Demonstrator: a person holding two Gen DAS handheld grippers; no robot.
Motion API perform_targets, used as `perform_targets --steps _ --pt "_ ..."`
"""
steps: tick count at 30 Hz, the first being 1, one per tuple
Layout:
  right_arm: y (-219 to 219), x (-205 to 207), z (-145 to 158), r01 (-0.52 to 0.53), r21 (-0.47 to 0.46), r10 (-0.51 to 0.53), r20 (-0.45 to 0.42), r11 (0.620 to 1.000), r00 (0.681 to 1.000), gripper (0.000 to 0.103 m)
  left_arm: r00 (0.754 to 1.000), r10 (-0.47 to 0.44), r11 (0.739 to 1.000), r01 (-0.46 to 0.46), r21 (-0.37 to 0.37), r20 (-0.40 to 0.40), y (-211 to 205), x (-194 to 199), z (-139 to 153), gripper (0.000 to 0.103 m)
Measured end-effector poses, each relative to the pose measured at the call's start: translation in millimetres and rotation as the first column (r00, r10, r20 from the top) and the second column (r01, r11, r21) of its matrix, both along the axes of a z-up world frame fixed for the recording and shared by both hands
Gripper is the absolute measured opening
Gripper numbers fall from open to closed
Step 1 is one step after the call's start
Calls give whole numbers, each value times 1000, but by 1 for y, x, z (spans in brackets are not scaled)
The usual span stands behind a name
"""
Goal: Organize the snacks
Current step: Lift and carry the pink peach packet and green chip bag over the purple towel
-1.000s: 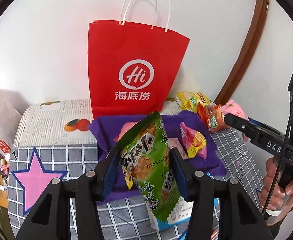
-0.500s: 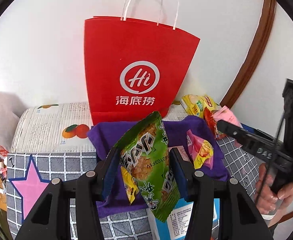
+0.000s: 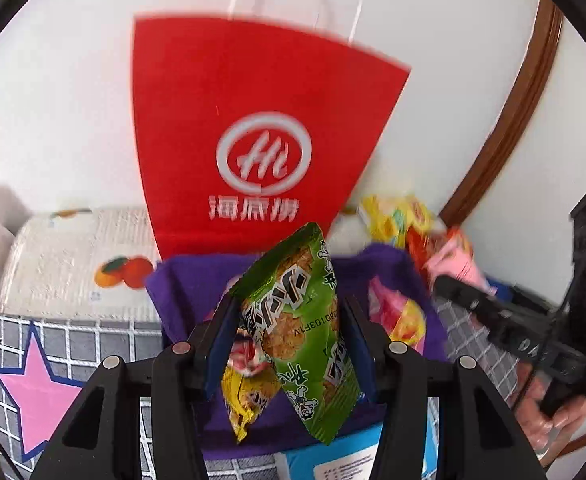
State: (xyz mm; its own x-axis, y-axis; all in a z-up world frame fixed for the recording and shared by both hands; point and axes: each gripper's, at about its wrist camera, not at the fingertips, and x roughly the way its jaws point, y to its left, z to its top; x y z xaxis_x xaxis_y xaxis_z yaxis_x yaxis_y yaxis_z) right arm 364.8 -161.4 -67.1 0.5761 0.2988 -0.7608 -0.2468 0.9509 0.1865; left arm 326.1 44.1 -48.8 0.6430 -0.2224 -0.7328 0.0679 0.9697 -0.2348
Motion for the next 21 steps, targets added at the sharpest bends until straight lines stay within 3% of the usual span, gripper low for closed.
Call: perform_targets --steps 9,21 --pt "4 6 -12 -8 -19 7 -36 1000 999 61 1000 1 999 -2 -37 -22 7 5 -8 49" --pt "34 14 -48 -95 -71 84 -136 993 987 61 996 25 997 -31 -65 -83 20 15 -24 49"
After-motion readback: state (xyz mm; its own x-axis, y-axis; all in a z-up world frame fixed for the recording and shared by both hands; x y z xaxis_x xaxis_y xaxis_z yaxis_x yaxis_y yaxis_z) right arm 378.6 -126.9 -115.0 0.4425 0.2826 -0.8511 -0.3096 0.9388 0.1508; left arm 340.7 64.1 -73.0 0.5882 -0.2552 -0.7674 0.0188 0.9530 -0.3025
